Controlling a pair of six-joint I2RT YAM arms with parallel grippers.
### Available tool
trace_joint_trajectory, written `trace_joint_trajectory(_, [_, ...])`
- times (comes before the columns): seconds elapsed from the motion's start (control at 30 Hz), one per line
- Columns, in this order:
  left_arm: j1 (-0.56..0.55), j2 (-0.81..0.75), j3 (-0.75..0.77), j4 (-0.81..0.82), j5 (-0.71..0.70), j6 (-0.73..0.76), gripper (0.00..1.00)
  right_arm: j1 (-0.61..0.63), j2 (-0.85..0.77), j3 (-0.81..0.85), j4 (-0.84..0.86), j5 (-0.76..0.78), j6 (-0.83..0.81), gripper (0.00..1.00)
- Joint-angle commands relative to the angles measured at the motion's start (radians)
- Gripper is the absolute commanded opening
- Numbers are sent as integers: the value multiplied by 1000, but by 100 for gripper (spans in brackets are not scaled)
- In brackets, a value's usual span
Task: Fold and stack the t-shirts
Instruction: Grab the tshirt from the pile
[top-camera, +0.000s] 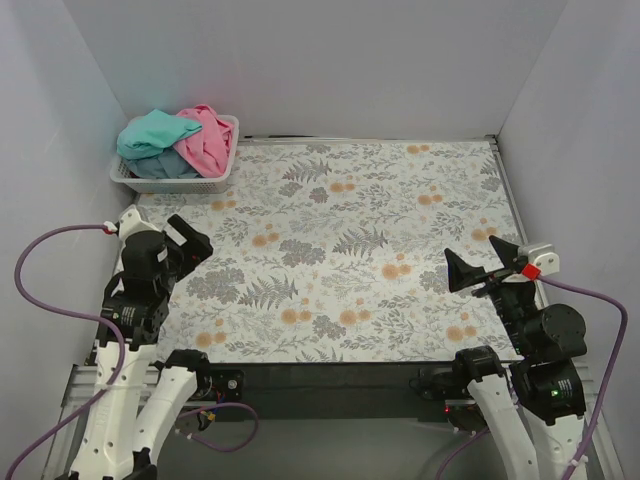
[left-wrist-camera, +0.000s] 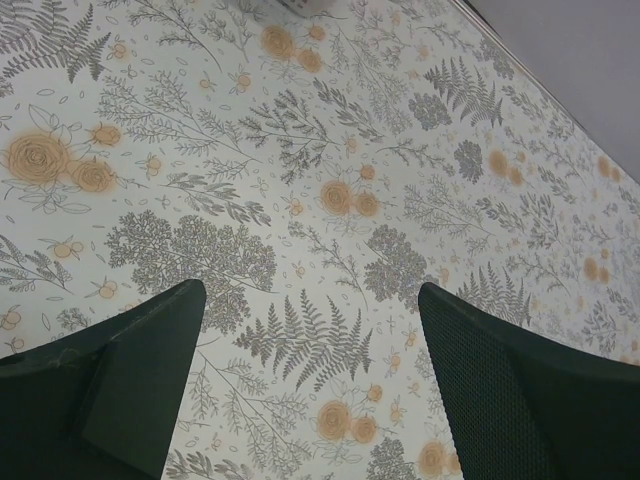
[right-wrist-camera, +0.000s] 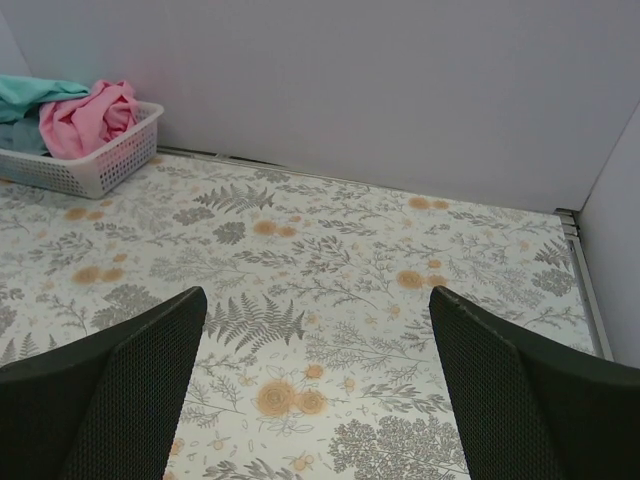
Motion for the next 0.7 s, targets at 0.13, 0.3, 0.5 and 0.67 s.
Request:
trace_joint_trajectory(0.13, [-2,78,9,40,-39,23,87,3,-34,-63,47,42,47,99])
trace_joint_trajectory(0.3, [-4,216,66,100,5,-11,87,3,-32,-124,58,-46,90,98])
trace_joint_trajectory(0.5, [-2,547,291,169,-48,0,87,3,-3,-173,77,-145,50,98])
trace_joint_trajectory(0.67, [15,841,516,222,-142,0,86,8,-5,-240,107,-182,23,98])
